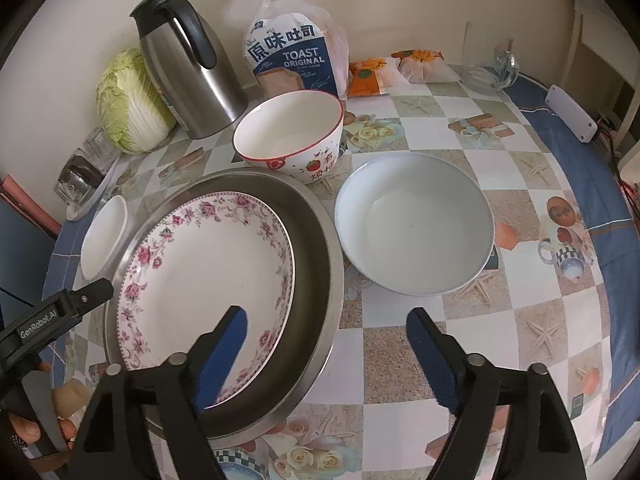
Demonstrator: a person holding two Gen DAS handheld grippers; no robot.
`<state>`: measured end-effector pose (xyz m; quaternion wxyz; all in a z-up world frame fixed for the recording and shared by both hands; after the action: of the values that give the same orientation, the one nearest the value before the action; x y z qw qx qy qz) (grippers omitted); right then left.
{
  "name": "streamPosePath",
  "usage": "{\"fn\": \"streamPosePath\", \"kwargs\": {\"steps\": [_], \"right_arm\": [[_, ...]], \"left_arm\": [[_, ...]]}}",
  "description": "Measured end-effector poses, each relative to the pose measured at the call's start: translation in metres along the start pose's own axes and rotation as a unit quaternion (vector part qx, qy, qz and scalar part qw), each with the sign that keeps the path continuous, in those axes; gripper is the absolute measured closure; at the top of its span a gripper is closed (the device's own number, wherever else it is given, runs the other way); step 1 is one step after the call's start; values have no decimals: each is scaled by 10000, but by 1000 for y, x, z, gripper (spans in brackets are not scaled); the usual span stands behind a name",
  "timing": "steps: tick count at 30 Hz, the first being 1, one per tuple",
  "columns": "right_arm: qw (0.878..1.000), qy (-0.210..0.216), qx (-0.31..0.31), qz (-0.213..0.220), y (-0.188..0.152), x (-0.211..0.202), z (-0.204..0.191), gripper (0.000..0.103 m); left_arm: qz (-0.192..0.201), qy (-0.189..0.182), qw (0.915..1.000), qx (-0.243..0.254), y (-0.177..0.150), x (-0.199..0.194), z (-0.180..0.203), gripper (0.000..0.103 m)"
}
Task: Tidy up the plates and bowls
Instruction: 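Move both grippers toward the red-rimmed white bowl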
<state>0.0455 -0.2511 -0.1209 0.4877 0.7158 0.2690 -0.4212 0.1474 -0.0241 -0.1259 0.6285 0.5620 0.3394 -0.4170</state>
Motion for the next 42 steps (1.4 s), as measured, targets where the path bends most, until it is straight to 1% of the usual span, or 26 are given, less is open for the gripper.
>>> {"fn": "streamPosePath", "kwargs": {"steps": [2,4,9,12,16,27,32,34,38,42], "right_arm": [[10000,-8,14,14,0,0,0,14],[10000,-5,48,34,0,0,2,7],[9999,58,110,119,2,-1,1,2],[9998,85,105,155,2,-1,0,0],[9997,118,76,222,3,-3,-3,0],[9990,114,-52,438,10,-11,-9,0],[9988,74,-18,485,10,-15,-6,0],[9986,7,7,520,11,-17,-3,0],[9980,-46,89,626,13,-21,3,0],[9975,-83,99,694,15,-20,6,0]], "left_arm": [[-8,16,10000,-11,0,1,-1,10],[13,32,10000,-33,0,0,-2,10],[90,85,9999,-55,2,-2,-4,10],[90,104,9999,-35,2,-2,-4,10],[117,151,9998,50,2,-3,-3,10],[183,58,9997,116,4,-8,2,10],[339,-58,9993,171,8,-13,8,10],[440,-165,9987,197,10,-16,12,10],[664,-256,9969,341,13,-21,19,10],[648,-359,9964,409,14,-22,24,10]]}}
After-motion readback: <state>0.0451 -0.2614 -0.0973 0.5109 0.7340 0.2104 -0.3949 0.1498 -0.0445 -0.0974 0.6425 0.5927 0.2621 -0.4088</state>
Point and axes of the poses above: each gripper's, at about its wrist camera, not at the fingertips, and x roughly the way its jaws point, z to its right, y to its top, the point moved 7 cm from there along x, roughly the way its jaws point, and after that the axes turned 3 degrees about z, right-handed, at the moved point
